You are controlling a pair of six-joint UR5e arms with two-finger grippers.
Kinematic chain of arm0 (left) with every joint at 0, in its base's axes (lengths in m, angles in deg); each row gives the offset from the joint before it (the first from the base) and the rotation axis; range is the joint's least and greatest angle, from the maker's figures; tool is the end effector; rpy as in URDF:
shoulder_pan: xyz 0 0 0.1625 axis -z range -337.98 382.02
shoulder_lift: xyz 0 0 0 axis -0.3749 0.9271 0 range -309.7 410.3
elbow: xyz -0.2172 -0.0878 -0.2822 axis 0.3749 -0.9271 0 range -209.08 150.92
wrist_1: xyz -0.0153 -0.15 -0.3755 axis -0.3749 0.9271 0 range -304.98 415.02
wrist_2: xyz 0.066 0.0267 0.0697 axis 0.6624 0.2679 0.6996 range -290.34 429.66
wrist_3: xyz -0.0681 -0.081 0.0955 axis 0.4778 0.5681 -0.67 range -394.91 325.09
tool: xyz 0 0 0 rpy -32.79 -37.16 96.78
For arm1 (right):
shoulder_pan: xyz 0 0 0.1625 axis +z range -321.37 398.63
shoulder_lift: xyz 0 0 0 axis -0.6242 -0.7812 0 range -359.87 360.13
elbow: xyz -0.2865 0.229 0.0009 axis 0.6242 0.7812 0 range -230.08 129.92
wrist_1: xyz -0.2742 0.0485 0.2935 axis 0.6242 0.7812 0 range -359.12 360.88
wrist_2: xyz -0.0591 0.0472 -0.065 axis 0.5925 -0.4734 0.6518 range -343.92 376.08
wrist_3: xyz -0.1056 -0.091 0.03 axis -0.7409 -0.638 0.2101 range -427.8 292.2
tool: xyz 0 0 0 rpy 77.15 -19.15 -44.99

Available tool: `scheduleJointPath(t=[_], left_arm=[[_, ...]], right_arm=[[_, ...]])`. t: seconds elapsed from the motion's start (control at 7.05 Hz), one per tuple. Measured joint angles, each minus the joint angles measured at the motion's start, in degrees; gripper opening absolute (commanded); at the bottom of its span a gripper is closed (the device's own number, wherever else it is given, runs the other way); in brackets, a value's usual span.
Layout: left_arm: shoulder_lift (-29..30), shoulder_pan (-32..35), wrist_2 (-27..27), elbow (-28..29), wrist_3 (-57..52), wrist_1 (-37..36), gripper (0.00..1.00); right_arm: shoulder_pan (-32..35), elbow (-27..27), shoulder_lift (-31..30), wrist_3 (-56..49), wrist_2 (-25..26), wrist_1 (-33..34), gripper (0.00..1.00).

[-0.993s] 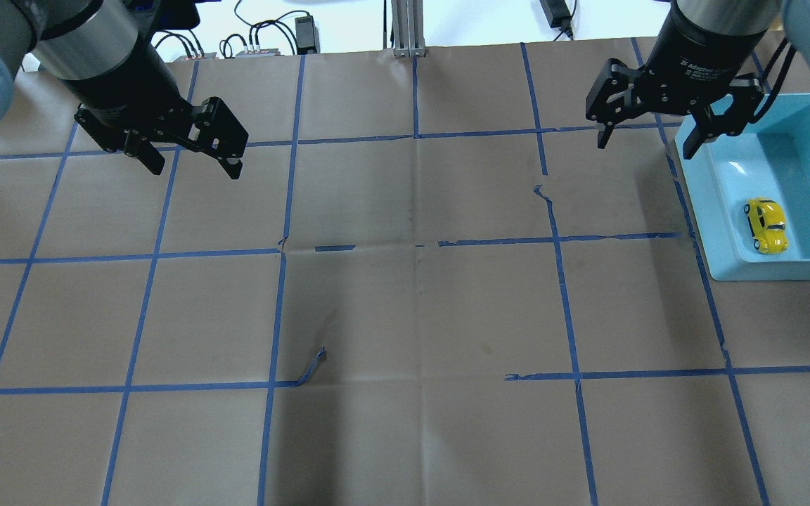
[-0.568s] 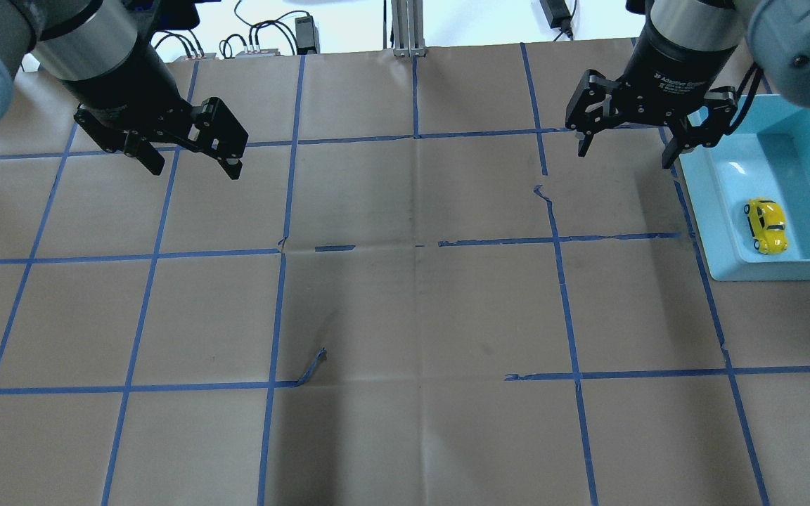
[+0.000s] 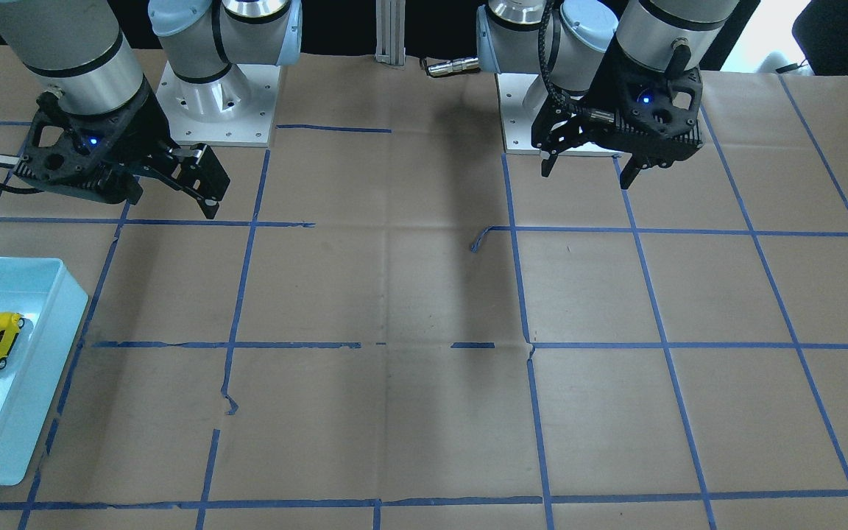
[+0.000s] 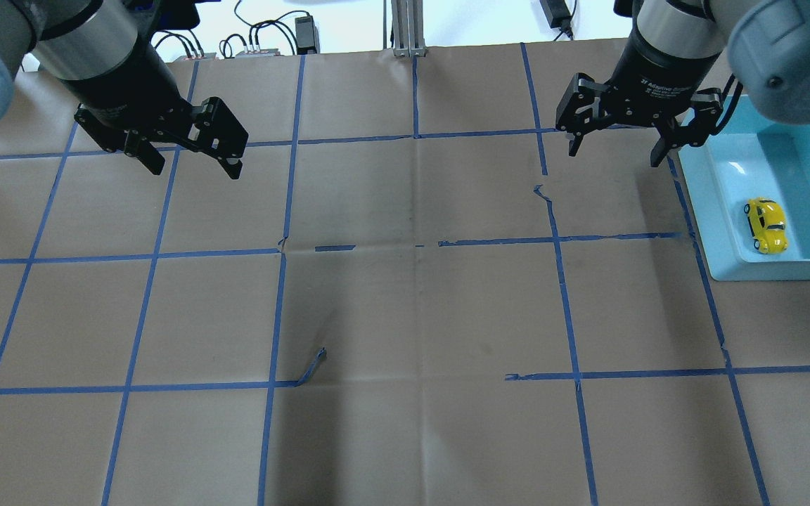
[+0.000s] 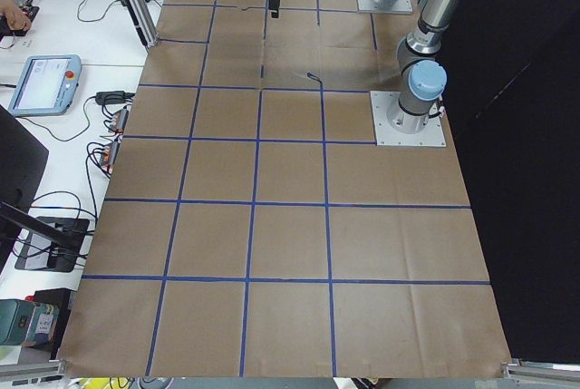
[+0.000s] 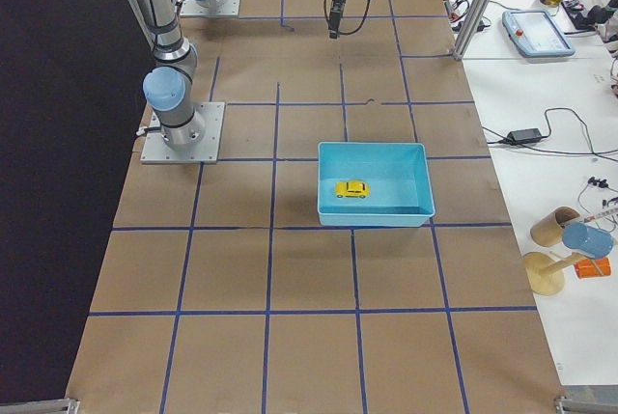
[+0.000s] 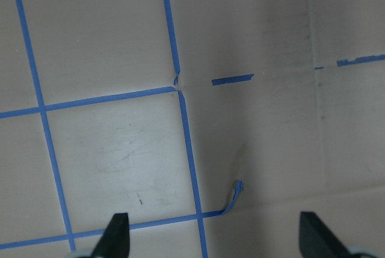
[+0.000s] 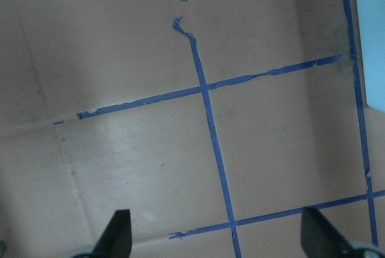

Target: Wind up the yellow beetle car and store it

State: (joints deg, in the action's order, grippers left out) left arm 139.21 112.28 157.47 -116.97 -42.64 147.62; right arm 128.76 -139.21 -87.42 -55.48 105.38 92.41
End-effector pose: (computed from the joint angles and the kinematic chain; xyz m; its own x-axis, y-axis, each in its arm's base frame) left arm -0.1409 -0.4749 0.4091 -0.9896 0.1394 0.0364 0.1389 0.9902 -0.0155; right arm 0.1361 -0.4967 0.3757 -0.9774 0.2110 -0.0118 0.2109 0.9775 0.0036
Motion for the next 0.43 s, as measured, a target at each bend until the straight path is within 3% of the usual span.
scheduleJointPath(t=[0.43], left_arm=[[0.0,0.0,0.0,0.0,0.0,0.0,0.99]], right_arm=[[0.0,0.0,-0.2,-0.3,0.7,-0.3,1.00]])
